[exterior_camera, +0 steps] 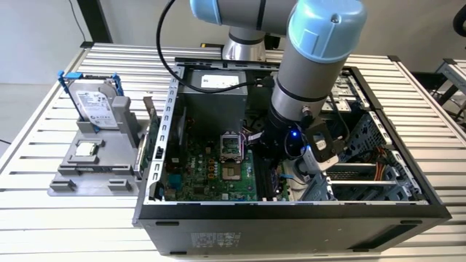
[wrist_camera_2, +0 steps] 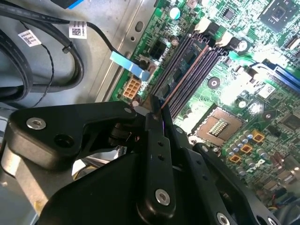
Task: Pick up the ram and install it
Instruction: 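Insert the ram into the slot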
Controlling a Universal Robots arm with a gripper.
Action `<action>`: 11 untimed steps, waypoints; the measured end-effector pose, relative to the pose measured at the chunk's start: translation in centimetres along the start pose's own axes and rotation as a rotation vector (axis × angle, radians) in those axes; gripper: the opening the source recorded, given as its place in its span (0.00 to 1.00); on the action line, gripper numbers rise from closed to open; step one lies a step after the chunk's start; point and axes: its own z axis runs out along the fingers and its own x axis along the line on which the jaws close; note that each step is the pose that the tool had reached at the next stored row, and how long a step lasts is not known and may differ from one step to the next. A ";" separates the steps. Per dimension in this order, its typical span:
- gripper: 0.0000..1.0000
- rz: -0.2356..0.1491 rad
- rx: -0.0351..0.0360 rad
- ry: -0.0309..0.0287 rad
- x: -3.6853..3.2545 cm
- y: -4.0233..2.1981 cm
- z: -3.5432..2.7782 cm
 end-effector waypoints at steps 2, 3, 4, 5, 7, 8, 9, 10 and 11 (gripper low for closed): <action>0.00 0.000 0.0002 0.0000 0.00 -0.01 0.06; 0.00 0.000 0.0002 0.0000 0.00 -0.01 0.08; 0.00 0.000 0.0000 0.0000 0.00 -0.01 0.12; 0.00 0.000 -0.0002 -0.0001 0.00 -0.01 0.17; 0.00 0.000 -0.0002 -0.0001 0.00 -0.01 0.31; 0.00 0.000 -0.0001 -0.0001 -0.01 -0.02 0.37; 0.00 0.000 -0.0001 0.0000 -0.01 -0.02 0.39; 0.00 0.000 -0.0001 0.0000 -0.01 -0.02 0.39; 0.00 0.000 0.0000 0.0000 -0.01 -0.02 0.39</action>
